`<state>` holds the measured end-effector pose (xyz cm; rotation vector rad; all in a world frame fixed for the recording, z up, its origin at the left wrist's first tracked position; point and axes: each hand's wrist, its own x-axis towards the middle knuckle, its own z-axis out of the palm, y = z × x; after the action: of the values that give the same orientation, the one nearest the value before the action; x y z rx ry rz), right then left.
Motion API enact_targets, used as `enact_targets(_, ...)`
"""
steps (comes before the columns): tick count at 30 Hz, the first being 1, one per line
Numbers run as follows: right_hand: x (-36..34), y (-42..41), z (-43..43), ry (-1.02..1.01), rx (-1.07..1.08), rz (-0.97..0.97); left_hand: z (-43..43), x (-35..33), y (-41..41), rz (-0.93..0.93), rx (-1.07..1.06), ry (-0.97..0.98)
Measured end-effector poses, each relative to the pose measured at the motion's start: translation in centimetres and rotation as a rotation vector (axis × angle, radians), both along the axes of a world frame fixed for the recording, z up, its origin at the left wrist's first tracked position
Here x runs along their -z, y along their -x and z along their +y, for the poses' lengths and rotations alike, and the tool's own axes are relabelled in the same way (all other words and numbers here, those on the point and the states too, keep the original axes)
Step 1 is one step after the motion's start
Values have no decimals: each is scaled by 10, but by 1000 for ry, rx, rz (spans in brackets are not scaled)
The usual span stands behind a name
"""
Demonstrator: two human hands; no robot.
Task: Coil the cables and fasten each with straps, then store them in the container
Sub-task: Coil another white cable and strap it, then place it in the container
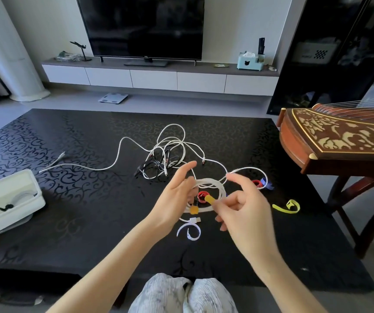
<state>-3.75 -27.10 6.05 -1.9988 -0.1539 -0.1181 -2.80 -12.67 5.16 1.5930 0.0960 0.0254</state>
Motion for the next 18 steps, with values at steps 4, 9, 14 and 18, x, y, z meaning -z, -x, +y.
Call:
enact_targets(4,10,-17,11,165,74,-114,-11,-3,-4,-53,18,-151)
enact_targets(9,9,-27,10,81,114,-62,-11,-3,-3,-39,115,-376)
enact_targets(14,8,-29,3,-182,159,165,-1,-11,-2,-56,225,-631)
enact_targets(18,3,-29,4,-346,219,226,0,-3,-2,-46,225,-464)
